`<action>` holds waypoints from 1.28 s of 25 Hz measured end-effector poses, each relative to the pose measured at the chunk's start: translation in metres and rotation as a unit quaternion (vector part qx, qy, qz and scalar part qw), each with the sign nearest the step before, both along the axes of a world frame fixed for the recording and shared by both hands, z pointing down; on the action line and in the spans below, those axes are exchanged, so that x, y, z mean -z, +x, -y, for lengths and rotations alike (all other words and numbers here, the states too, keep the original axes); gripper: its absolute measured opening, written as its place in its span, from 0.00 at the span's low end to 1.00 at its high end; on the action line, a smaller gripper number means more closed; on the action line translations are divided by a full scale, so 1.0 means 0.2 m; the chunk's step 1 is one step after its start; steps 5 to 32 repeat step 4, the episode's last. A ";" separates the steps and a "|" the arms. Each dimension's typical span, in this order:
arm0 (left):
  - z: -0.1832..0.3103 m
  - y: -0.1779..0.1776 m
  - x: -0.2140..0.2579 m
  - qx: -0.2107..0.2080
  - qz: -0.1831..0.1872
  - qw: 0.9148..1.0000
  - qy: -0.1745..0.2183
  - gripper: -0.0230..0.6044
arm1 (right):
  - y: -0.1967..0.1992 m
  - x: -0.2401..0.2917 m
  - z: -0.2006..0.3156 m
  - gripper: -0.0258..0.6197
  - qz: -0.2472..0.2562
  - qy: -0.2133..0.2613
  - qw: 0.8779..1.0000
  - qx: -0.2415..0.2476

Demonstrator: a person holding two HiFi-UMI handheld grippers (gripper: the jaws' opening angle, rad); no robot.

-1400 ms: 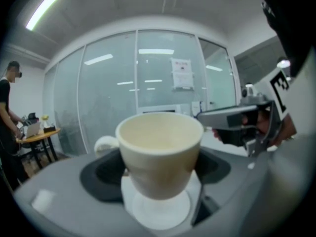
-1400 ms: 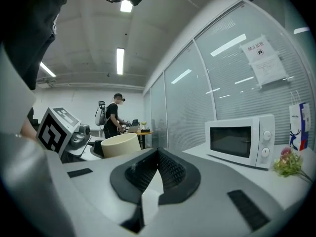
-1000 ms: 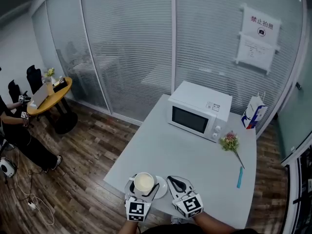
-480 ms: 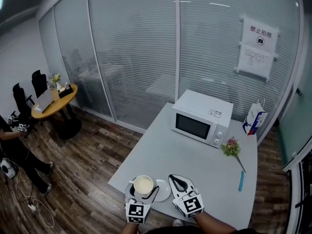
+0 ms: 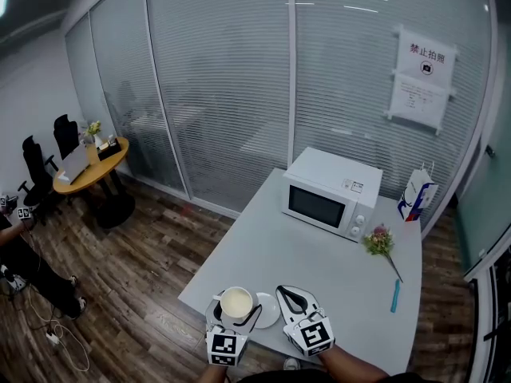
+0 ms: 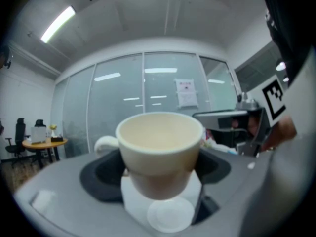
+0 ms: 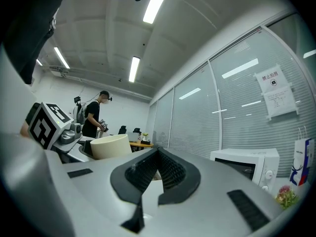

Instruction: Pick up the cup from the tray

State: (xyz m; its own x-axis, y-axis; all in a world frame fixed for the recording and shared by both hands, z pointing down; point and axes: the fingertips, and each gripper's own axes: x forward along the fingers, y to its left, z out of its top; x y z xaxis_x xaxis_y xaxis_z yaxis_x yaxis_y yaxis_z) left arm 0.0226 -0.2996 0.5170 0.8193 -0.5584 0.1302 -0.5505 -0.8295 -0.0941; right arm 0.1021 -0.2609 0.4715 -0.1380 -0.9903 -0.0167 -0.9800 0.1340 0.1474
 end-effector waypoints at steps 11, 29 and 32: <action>0.00 0.00 0.00 0.000 0.000 1.000 0.001 0.71 | 0.00 0.01 0.00 0.05 -0.003 -0.001 1.000 0.001; 0.00 0.00 0.00 0.000 0.000 1.000 0.001 0.71 | 0.00 0.01 0.00 0.05 -0.003 -0.001 1.000 0.001; 0.00 0.00 0.00 0.000 0.000 1.000 0.001 0.71 | 0.00 0.01 0.00 0.05 -0.003 -0.001 1.000 0.001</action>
